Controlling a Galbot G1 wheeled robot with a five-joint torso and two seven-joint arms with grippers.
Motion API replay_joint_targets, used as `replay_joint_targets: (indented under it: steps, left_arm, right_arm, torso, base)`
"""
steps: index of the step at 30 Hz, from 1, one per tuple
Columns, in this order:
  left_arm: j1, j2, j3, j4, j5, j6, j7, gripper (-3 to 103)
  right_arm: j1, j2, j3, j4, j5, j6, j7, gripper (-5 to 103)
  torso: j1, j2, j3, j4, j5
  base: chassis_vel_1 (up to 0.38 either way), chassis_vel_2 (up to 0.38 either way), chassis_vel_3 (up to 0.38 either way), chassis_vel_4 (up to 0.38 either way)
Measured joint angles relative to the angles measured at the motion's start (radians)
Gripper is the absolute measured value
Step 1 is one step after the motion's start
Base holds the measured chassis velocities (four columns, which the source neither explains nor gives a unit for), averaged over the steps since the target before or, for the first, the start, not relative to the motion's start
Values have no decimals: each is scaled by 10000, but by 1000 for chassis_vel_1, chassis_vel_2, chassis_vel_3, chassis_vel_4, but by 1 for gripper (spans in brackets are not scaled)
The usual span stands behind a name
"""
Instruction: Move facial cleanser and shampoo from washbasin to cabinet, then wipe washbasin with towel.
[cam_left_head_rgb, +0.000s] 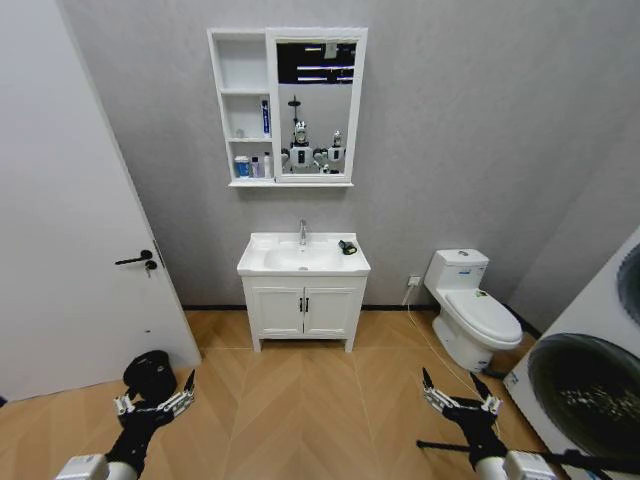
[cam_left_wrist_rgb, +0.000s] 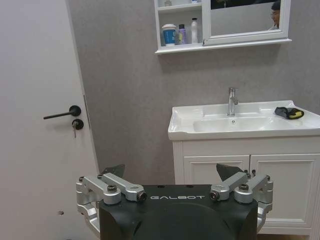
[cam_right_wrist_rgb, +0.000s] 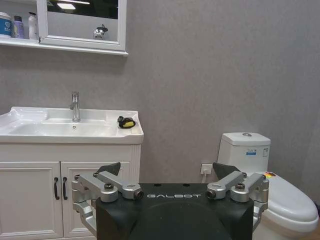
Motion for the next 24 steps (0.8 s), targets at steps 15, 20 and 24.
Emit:
replay_joint_targets:
  steps: [15,20,24]
  left_arm:
    - [0,0,0,0,0,0,-1,100]
    - [0,0,0,0,0,0,0,100]
    - [0,0,0,0,0,0,-1,100]
  right_arm:
    - [0,-1,0,0,0,0,0,100]
    - [0,0,0,0,0,0,0,100]
    - [0,0,0,0,0,0,0,100]
  torso:
    - [-5,1,-2,0,0]
    - [-5,1,-2,0,0]
    - [-5,2,-2,0,0]
  base:
    - [0,0,0,0]
    - [0,0,0,0]
    - [0,0,0,0]
